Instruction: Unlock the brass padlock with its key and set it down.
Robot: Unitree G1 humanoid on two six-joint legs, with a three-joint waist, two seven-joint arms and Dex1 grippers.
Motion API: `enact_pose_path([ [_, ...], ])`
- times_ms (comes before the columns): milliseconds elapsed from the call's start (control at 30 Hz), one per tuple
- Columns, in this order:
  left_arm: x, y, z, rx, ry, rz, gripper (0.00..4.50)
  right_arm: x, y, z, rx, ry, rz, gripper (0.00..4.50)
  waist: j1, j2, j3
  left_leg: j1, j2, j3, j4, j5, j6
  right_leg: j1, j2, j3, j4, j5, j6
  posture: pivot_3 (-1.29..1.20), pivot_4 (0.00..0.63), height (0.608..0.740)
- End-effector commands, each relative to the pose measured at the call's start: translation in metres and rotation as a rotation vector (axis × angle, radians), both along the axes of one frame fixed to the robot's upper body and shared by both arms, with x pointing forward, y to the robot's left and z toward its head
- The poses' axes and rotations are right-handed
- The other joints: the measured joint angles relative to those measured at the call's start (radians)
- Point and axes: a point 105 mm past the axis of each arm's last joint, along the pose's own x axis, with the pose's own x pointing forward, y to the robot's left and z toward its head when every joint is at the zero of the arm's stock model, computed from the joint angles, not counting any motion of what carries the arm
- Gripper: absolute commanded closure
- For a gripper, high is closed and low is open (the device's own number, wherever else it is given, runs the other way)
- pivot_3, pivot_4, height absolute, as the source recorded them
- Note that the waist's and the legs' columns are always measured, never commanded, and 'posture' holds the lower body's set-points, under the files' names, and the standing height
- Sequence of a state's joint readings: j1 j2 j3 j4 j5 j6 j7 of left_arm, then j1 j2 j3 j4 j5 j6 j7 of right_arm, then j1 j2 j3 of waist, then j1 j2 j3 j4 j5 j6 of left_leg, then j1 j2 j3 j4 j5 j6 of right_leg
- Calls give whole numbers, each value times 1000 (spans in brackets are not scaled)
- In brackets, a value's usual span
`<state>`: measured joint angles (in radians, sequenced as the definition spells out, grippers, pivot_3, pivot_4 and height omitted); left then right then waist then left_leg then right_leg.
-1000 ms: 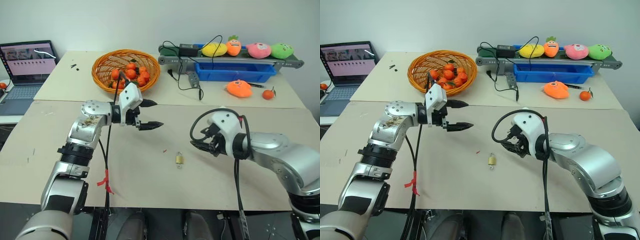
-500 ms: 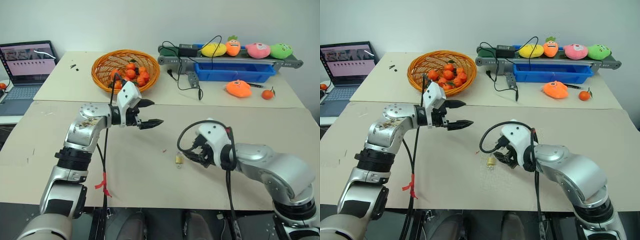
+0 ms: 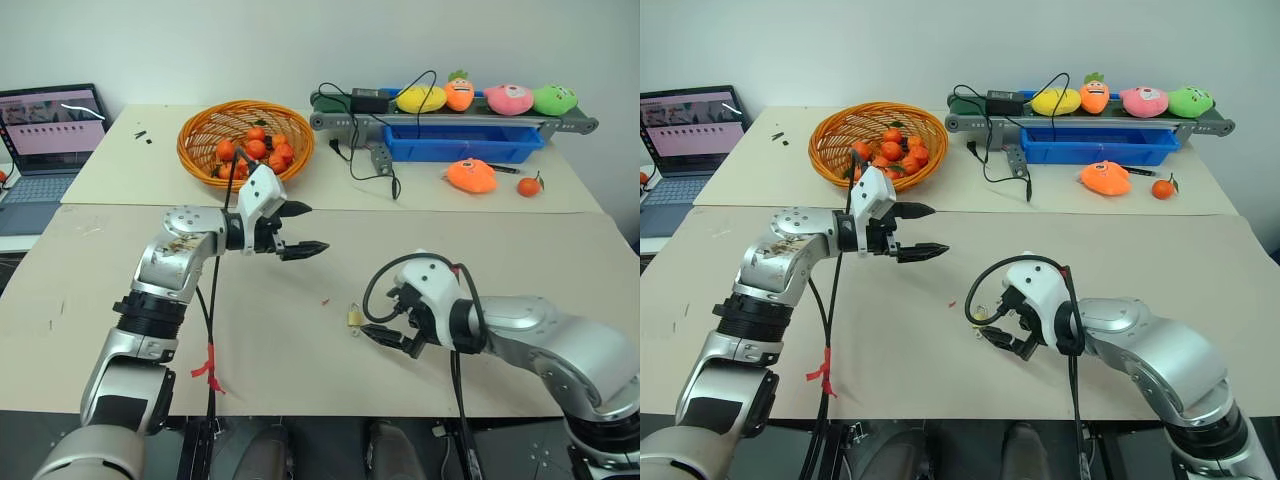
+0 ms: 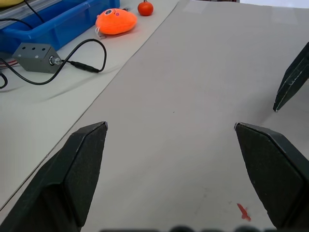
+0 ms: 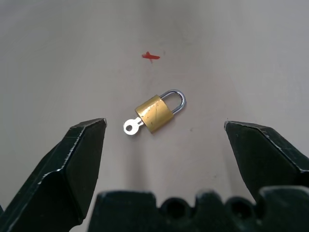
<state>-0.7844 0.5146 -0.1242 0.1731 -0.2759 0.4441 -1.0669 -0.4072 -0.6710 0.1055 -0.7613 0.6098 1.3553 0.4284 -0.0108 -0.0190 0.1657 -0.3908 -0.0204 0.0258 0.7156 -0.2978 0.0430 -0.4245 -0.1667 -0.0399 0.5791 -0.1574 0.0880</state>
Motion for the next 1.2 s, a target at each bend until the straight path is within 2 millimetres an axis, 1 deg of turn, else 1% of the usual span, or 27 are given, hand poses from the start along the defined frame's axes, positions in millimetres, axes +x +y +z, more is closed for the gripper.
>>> enact_pose_path([
  [33, -3, 2, 13, -6, -50, 5, 0, 8, 7, 6, 28, -53, -38, 61, 0, 0, 0, 0, 0, 0, 0, 0, 0, 0, 0, 0, 0, 0, 0, 0, 150, 740],
  [167, -3, 3, 14, -3, -54, 9, 0, 14, 18, -2, 33, -48, -76, 61, -1, 0, 0, 0, 0, 0, 0, 1, -1, 0, 0, 0, 0, 0, 0, 0, 150, 740],
  [333, -2, 5, 15, -1, -61, 15, 0, 17, 21, -14, 26, -40, -124, 61, -1, 0, 0, 0, 0, 0, 0, 1, -2, 0, 0, 0, 0, 0, 0, 0, 150, 740],
  [567, -3, 3, 17, 7, -68, 5, 0, 21, 25, -24, 19, -36, -145, 61, -2, 0, 0, 0, 0, 0, 0, 1, -2, 0, 0, 0, 0, 0, 0, 0, 150, 740],
  [767, -2, 5, 18, 17, -75, 6, 0, 19, 28, -32, 14, -19, -146, 61, -2, 0, 0, 0, 0, 0, -1, 1, -2, 0, 0, 0, 0, 0, 0, 0, 150, 740],
  [1033, -1, 3, 20, 22, -85, 0, 0, 17, 23, -41, -4, 1, -148, 61, -2, 0, 0, 0, 0, 0, -1, 1, -2, 0, 0, 0, 0, 0, 0, 0, 150, 740],
  [1067, -1, 3, 21, 22, -86, -1, 0, 17, 23, -41, -5, 1, -147, 567, -2, 0, 0, 1, 0, 0, -1, 1, -2, 0, 0, 0, 0, 0, 0, 0, 150, 740],
  [1100, -1, 3, 21, 22, -87, -1, 0, 17, 23, -42, -6, 1, -147, 708, -2, 0, 0, 1, 0, 0, -1, 1, -2, 0, 0, 0, 0, 0, 0, 0, 150, 740],
  [1200, -1, 3, 22, 20, -89, -2, 0, 17, 24, -41, -9, -2, -144, 1685, -2, 0, 0, 1, 0, 0, -1, 1, -2, 0, 0, 0, 0, 0, 0, 0, 150, 740],
])
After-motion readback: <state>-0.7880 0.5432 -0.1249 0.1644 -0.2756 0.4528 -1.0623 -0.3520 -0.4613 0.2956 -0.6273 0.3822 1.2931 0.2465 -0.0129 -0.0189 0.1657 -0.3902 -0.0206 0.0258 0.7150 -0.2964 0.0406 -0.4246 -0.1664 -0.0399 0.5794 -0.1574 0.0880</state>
